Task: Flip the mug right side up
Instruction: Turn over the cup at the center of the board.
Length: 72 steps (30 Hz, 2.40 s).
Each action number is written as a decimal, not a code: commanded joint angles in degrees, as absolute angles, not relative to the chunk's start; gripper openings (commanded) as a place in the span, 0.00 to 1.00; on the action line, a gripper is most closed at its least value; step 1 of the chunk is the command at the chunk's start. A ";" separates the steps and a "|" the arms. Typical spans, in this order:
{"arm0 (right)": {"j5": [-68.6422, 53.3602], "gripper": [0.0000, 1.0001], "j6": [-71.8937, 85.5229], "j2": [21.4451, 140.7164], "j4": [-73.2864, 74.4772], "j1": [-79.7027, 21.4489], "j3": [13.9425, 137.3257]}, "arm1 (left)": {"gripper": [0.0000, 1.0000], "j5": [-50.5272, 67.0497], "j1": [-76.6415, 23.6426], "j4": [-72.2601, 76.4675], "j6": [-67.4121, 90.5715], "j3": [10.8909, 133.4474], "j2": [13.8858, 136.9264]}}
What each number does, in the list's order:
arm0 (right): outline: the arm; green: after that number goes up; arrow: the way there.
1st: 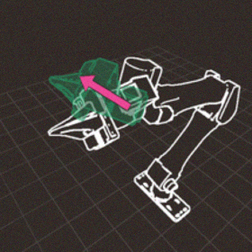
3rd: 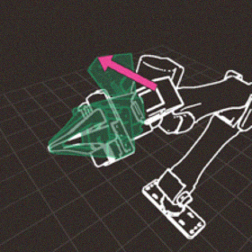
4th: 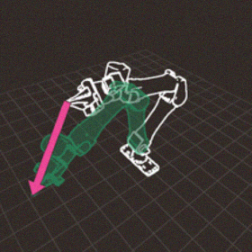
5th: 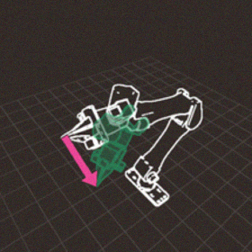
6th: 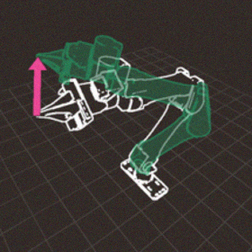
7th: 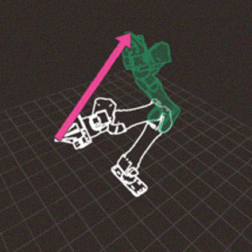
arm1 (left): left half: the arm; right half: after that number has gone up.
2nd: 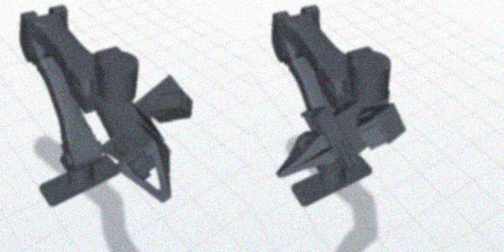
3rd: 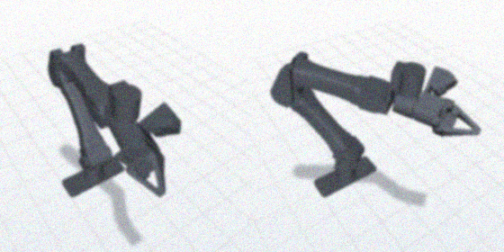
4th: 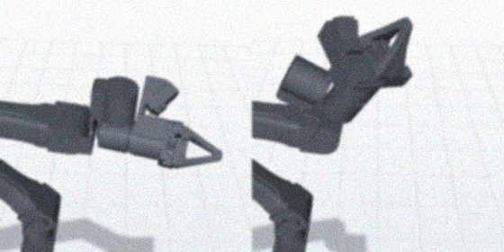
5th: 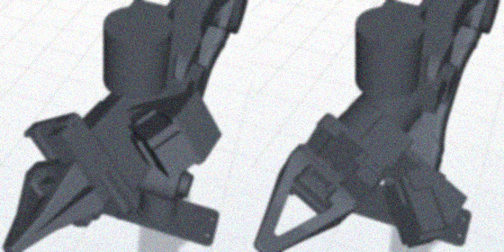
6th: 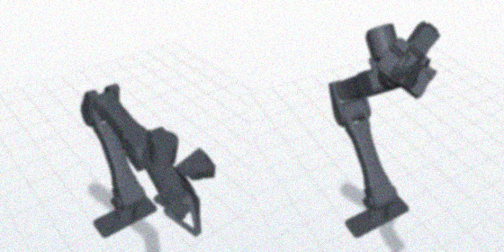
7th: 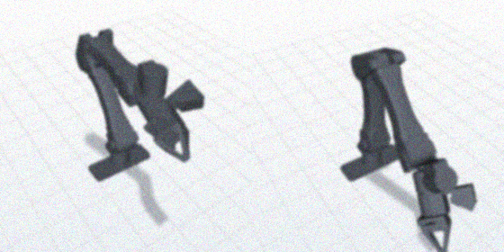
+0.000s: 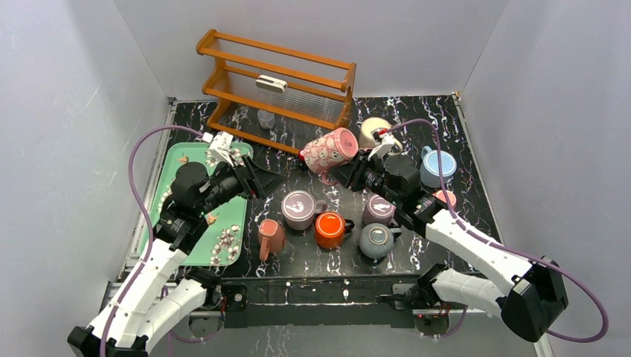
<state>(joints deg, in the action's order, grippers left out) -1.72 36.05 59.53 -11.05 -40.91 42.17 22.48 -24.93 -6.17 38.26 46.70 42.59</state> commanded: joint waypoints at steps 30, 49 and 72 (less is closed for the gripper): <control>-15.85 0.01 54.53 62.78 -43.90 -43.68 52.27 | 0.64 35.86 -25.56 44.25 68.16 34.37 51.90; -14.98 0.01 55.43 66.02 -47.82 -48.13 53.41 | 0.43 31.22 -27.32 52.99 72.32 34.53 55.36; -2.96 0.41 51.02 58.48 -34.47 -48.47 51.96 | 0.00 31.16 -27.69 58.83 67.34 32.06 51.49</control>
<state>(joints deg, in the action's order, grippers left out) -9.74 53.69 62.87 -32.45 -48.75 49.82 31.09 -27.62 54.68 71.66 32.21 54.50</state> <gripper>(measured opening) 0.412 0.211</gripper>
